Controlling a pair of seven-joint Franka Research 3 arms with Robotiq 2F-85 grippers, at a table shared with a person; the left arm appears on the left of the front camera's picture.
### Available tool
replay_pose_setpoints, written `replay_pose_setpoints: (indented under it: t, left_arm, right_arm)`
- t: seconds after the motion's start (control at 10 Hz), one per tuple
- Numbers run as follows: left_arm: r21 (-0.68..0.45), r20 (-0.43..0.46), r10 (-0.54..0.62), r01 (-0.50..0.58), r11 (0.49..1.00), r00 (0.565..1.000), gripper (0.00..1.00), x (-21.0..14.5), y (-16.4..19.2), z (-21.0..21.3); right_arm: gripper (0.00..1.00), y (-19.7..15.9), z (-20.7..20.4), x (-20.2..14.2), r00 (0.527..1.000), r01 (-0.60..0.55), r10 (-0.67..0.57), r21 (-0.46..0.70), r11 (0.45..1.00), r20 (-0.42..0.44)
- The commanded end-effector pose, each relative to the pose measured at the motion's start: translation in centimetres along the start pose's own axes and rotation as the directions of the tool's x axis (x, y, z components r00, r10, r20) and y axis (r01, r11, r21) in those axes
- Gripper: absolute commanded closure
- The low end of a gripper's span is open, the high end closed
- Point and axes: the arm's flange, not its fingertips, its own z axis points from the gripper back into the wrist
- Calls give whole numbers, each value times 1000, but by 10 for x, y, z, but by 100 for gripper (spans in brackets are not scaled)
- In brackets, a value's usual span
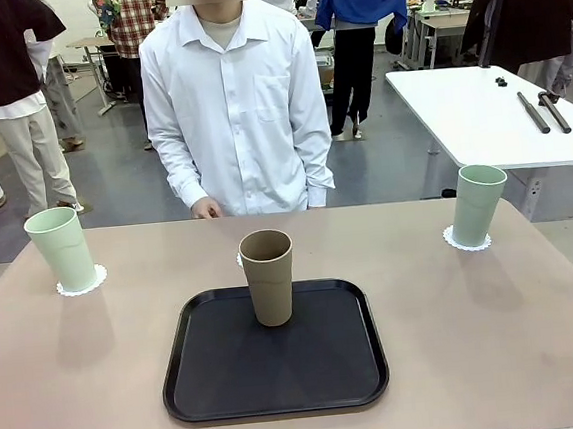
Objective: Place coasters on the table and set cups on them.
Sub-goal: Take one Reusable plastic cup from the Flat Tray and place it on a coaster set by the human.
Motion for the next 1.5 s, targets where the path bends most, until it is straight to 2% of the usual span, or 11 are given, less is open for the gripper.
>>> replay_pose_setpoints:
  t: [0.0,0.1,0.2,0.4,0.6,0.8,1.0,1.1,1.3,1.4]
  left_arm:
    - [-1,8,-6,6,1000,1000,0,-2,-3,0]
    - [-1,8,-6,6,1000,1000,0,-2,-3,0]
    - [-1,8,-6,6,1000,1000,0,-2,-3,0]
    - [-1,8,-6,6,1000,1000,0,-2,-3,0]
    - [-1,8,-6,6,1000,1000,0,-2,-3,0]
    - [-1,8,-6,6,1000,1000,0,-2,-3,0]
    - [-1,8,-6,6,1000,1000,0,-2,-3,0]
    - [-1,8,-6,6,1000,1000,0,-2,-3,0]
    - [-1,8,-6,6,1000,1000,0,-2,-3,0]
    - [-1,8,-6,6,1000,1000,0,-2,-3,0]
  right_arm:
    - [0,0,1,1,1000,11,-11,-4,1000,6]
    - [0,0,0,0,1000,0,0,0,1000,0]
    - [0,27,-1,-3,976,-171,175,37,985,-131]
    - [0,106,-29,-3,875,-402,377,-20,915,-303]
    - [0,193,-74,1,732,-609,506,-106,786,-456]
    - [0,253,-146,-17,574,-777,599,-139,615,-559]
    - [0,285,-230,-60,395,-896,642,-122,427,-657]
    - [0,288,-270,-83,337,-934,641,-157,322,-689]
    - [0,274,-336,-112,203,-976,634,-104,191,-746]
    - [0,261,-354,-117,167,-982,619,-73,175,-768]
